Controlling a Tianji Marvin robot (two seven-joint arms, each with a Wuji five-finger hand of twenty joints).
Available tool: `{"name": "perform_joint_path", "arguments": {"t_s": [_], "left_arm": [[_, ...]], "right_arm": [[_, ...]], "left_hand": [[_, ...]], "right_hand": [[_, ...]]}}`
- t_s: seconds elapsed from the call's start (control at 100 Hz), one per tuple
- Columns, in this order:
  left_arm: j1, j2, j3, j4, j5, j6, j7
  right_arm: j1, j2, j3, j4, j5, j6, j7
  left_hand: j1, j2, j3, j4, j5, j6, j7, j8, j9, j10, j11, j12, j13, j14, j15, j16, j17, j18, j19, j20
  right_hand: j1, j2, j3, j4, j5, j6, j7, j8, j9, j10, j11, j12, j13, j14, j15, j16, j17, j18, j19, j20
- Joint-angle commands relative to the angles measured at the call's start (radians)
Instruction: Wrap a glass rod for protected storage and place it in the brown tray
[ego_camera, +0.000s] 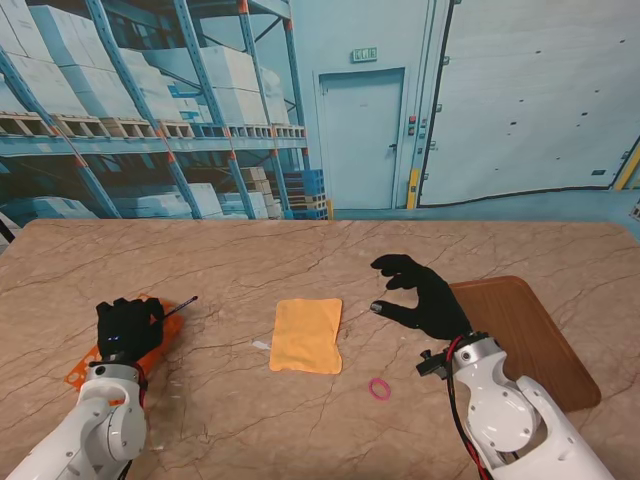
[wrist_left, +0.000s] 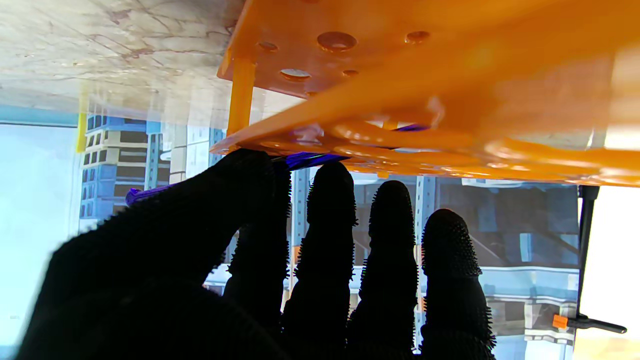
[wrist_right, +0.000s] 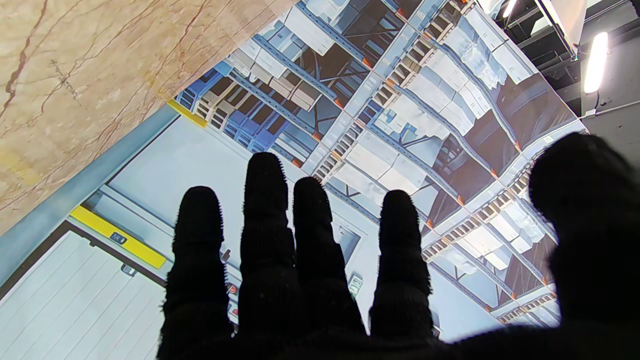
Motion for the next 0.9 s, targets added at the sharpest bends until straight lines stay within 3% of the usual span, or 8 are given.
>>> {"name": "perform_joint_path", "arguments": {"t_s": [0.0, 0.32, 0.55, 0.89], "left_arm": [[0.011, -0.003, 0.004, 0.009, 0.000, -0.006, -0.012], [0.022, -0.006, -0.015, -0.011, -0.007, -0.049, 0.004], [0.035, -0.008, -0.034, -0.034, -0.009, -0.079, 0.012], [0.059, -0.012, -0.061, -0.081, -0.026, -0.123, 0.010]], "right_arm": [[-0.006, -0.004, -0.001, -0.008, -0.002, -0.002, -0.002], [-0.006, -0.004, -0.001, -0.008, -0.002, -0.002, -0.002], [-0.007, -0.006, 0.000, -0.010, -0.002, -0.003, -0.007], [-0.009, -0.005, 0.001, -0.012, -0.002, -0.002, -0.006]], "left_hand": [[0.030, -0.027, -0.007, -0.039, 0.049, -0.002, 0.092, 0.008, 0.020, -0.020, -0.009, 0.008, 0.005, 0.017, 0.008, 0.013, -0.004, 0.018, 0.018, -0.006], [0.018, -0.038, 0.038, -0.041, 0.044, 0.018, 0.122, 0.034, 0.038, -0.017, -0.007, 0.043, 0.011, 0.019, 0.017, 0.017, -0.003, 0.020, 0.028, -0.002], [-0.014, -0.052, 0.085, -0.018, 0.041, 0.018, 0.138, 0.056, 0.046, -0.020, -0.008, 0.057, 0.018, 0.018, 0.020, 0.020, 0.000, 0.025, 0.029, -0.001], [-0.021, -0.059, 0.098, -0.011, 0.045, 0.017, 0.141, 0.062, 0.054, -0.019, -0.009, 0.060, 0.023, 0.020, 0.021, 0.021, -0.001, 0.027, 0.028, -0.001]], "right_hand": [[-0.034, -0.039, 0.013, 0.031, 0.009, 0.000, -0.005, 0.003, 0.019, 0.000, 0.007, 0.010, 0.033, -0.002, 0.021, 0.011, -0.004, -0.006, 0.029, 0.007], [-0.034, -0.037, 0.013, 0.031, 0.009, -0.001, -0.005, 0.003, 0.021, -0.001, 0.007, 0.010, 0.032, -0.003, 0.021, 0.011, -0.004, -0.007, 0.029, 0.007], [-0.033, -0.026, 0.010, 0.031, 0.009, -0.002, -0.005, 0.002, 0.020, -0.001, 0.007, 0.010, 0.034, -0.003, 0.022, 0.011, -0.004, -0.007, 0.029, 0.008], [-0.031, -0.023, 0.007, 0.032, 0.010, -0.001, -0.005, 0.003, 0.020, -0.001, 0.007, 0.009, 0.033, -0.001, 0.022, 0.011, -0.004, -0.007, 0.029, 0.008]]}}
